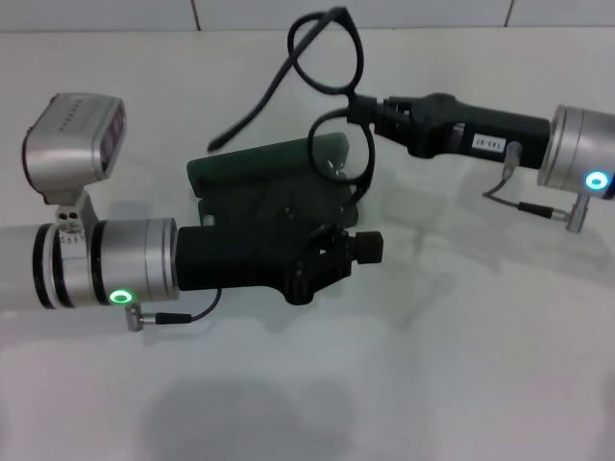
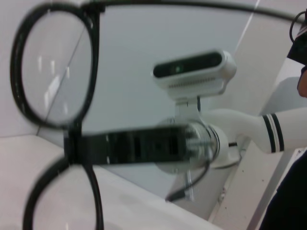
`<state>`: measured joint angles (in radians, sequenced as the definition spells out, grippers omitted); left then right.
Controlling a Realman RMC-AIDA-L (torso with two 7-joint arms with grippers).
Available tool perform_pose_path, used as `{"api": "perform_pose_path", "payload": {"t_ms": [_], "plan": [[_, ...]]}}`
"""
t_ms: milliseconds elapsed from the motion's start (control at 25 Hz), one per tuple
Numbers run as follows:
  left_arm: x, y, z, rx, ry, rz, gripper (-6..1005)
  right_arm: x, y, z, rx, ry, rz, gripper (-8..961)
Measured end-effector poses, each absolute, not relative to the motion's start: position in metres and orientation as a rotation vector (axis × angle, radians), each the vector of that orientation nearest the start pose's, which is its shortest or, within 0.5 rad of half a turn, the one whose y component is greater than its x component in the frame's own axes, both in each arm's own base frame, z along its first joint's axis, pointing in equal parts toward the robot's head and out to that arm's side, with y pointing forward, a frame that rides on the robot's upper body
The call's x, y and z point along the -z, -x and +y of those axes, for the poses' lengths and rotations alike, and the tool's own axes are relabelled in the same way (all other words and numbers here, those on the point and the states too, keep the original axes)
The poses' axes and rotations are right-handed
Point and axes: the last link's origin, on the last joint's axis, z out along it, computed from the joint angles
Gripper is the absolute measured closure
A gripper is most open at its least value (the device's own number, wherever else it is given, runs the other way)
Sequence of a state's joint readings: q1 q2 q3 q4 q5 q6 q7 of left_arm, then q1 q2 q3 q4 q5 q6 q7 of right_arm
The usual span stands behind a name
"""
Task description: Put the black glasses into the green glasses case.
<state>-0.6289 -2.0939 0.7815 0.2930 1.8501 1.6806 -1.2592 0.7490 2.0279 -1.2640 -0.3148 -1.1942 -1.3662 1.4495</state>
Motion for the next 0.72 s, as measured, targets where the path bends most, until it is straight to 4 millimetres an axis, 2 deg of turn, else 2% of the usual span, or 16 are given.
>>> {"api": "perform_pose_path", "payload": {"t_ms": [720], "plan": [[0.053, 0.212, 0.304, 1.161, 2.875, -0.661, 1001, 0.061, -0.187, 0.351, -1.034, 2.788, 0.862, 922]]}}
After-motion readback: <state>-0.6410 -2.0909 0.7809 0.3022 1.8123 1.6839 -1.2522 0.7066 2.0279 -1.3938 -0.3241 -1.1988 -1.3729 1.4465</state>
